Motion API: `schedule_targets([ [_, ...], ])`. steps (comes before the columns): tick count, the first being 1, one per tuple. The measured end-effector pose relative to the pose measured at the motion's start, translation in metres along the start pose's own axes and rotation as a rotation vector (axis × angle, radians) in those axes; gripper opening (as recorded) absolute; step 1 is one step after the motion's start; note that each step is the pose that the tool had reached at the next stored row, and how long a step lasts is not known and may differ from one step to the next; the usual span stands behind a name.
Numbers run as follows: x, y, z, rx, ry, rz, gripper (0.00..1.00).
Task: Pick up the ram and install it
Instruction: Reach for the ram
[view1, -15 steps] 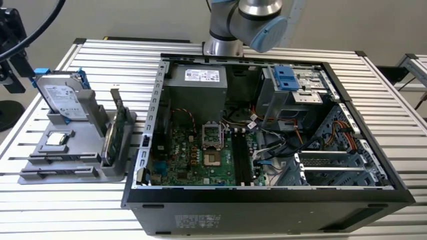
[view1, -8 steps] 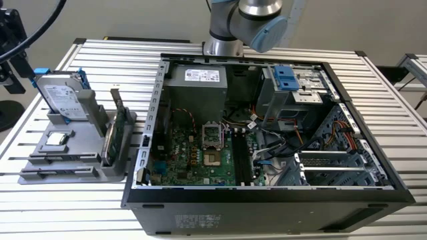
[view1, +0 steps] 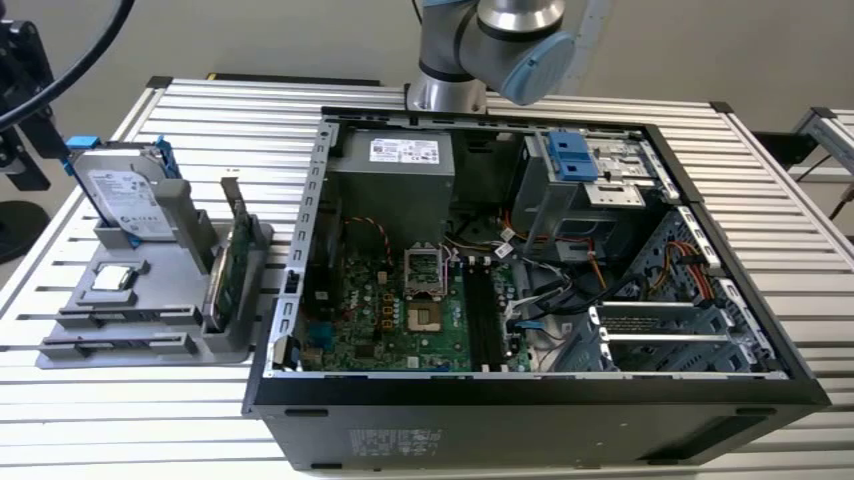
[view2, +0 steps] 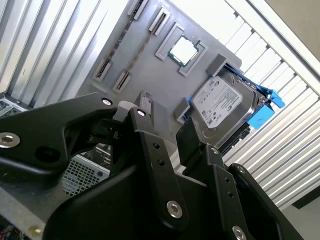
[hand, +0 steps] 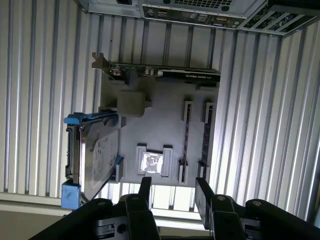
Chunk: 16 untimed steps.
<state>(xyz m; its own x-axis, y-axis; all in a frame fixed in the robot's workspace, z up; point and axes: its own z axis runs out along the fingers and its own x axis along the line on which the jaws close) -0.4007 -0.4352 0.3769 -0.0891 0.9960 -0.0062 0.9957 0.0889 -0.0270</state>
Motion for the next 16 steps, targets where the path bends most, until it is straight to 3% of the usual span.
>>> schedule_targets([
  [16, -0.0034, -0.0002, 0.0026, 0.0043, 0.0004, 0.000, 1.00],
])
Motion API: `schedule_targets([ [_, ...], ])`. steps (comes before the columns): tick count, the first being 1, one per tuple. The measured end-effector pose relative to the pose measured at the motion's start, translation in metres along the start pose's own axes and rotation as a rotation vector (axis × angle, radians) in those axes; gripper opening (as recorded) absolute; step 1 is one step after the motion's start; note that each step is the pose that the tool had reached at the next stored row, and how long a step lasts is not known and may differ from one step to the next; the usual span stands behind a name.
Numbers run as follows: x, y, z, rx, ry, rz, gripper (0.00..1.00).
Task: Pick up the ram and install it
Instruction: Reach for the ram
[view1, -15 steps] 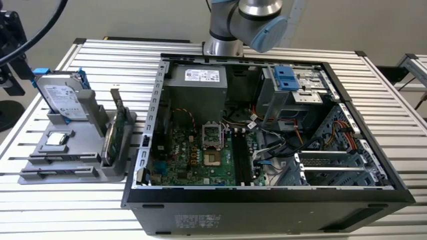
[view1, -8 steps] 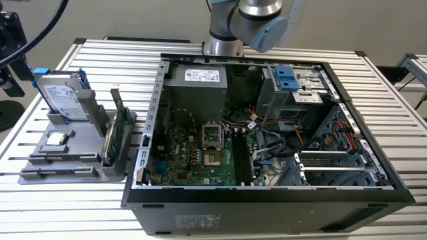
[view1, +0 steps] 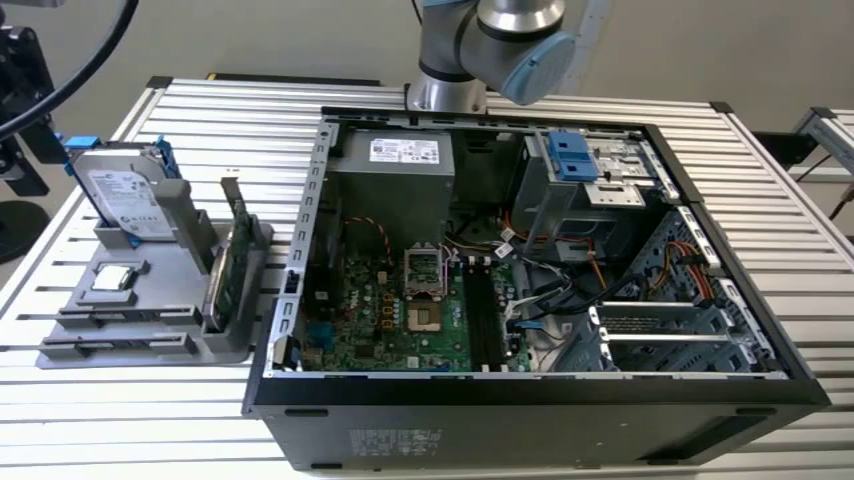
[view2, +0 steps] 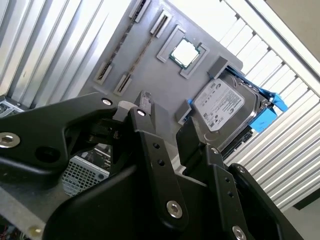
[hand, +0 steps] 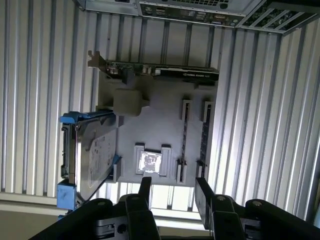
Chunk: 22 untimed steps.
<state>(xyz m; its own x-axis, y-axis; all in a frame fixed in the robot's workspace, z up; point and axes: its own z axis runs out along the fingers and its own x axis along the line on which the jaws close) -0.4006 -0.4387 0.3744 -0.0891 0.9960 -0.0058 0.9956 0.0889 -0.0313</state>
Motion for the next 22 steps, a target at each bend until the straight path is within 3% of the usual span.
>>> schedule_targets([
  [22, -0.0024, -0.0001, 0.0044, 0.0053, 0.0005, 0.000, 1.00],
])
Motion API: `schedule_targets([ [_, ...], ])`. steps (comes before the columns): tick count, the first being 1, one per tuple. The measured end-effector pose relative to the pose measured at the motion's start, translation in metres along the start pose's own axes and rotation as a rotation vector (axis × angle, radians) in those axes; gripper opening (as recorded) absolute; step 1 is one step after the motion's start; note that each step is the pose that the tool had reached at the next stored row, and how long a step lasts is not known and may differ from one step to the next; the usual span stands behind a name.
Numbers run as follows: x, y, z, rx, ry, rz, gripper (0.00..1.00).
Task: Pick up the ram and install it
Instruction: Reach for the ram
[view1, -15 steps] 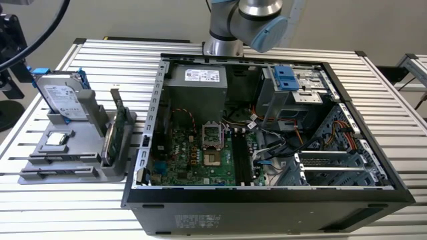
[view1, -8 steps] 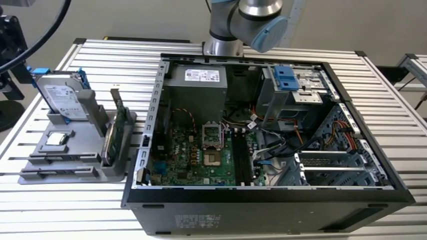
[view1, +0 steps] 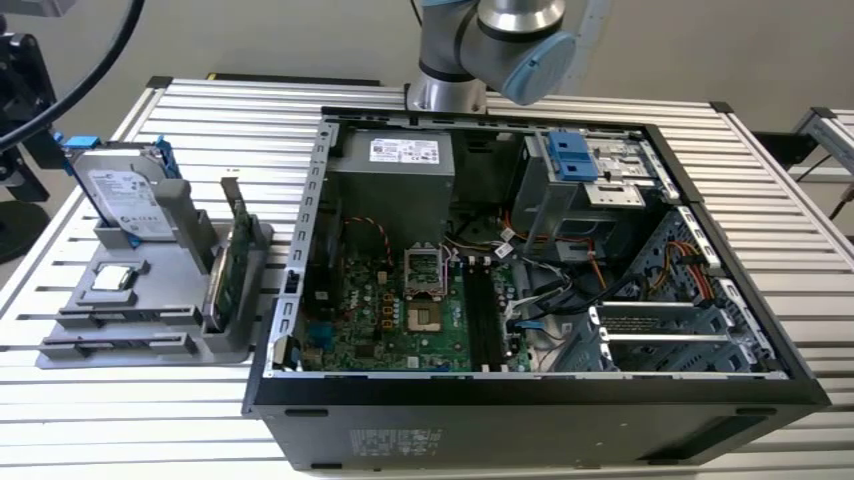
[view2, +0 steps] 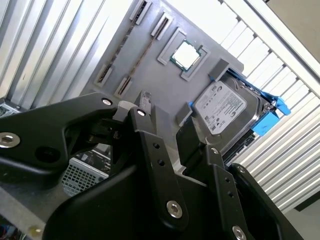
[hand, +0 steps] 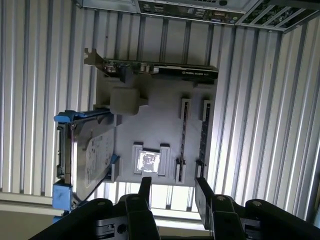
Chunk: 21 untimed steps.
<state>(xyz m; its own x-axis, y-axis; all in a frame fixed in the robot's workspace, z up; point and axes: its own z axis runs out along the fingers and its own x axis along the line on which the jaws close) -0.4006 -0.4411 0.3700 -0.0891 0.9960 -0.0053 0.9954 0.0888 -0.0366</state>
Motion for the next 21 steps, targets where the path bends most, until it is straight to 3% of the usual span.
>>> schedule_targets([
  [9, -0.0045, -0.0002, 0.0046, -0.0018, 0.0002, 0.000, 1.00],
  [14, -0.0070, -0.0003, 0.0072, -0.0159, -0.0011, -0.004, 1.00],
  [21, -0.0107, -0.0006, 0.0111, -0.0180, -0.0013, -0.006, 1.00],
])
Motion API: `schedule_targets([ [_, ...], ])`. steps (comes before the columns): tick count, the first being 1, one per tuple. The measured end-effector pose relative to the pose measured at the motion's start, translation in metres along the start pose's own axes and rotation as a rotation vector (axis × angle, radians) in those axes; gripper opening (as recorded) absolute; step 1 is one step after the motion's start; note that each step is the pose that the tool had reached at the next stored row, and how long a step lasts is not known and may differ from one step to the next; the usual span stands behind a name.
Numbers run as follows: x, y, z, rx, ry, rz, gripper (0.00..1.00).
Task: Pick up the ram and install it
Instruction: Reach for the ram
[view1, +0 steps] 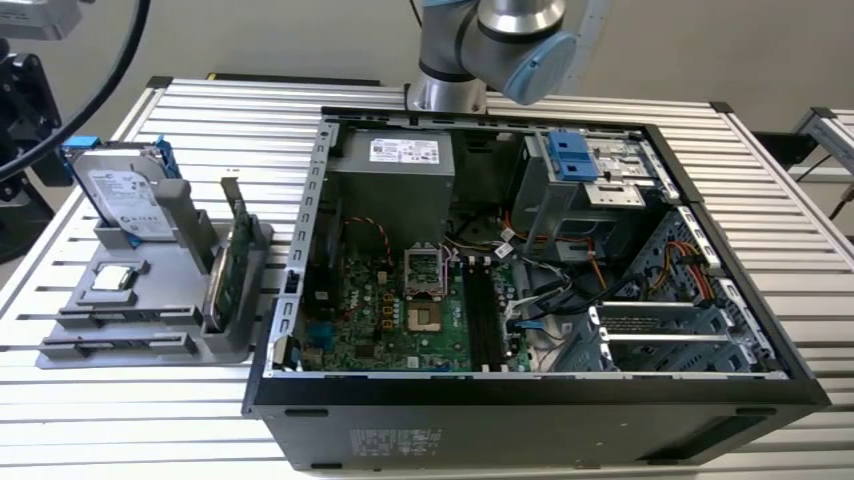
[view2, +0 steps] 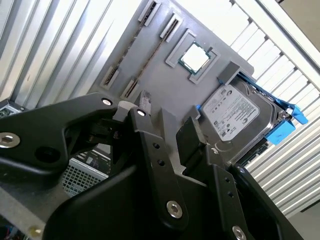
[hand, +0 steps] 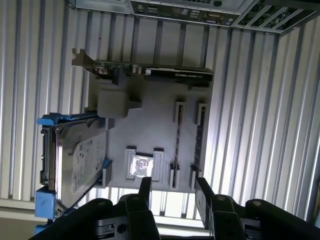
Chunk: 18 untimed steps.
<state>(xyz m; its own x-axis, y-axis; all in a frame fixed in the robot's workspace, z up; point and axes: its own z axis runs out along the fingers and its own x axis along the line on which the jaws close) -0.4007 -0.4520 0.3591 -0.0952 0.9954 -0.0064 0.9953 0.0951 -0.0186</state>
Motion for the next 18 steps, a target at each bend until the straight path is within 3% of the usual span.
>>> schedule_targets([
  [18, -0.0023, 0.0000, 0.0063, 0.0001, 0.0000, -0.001, 1.00],
])
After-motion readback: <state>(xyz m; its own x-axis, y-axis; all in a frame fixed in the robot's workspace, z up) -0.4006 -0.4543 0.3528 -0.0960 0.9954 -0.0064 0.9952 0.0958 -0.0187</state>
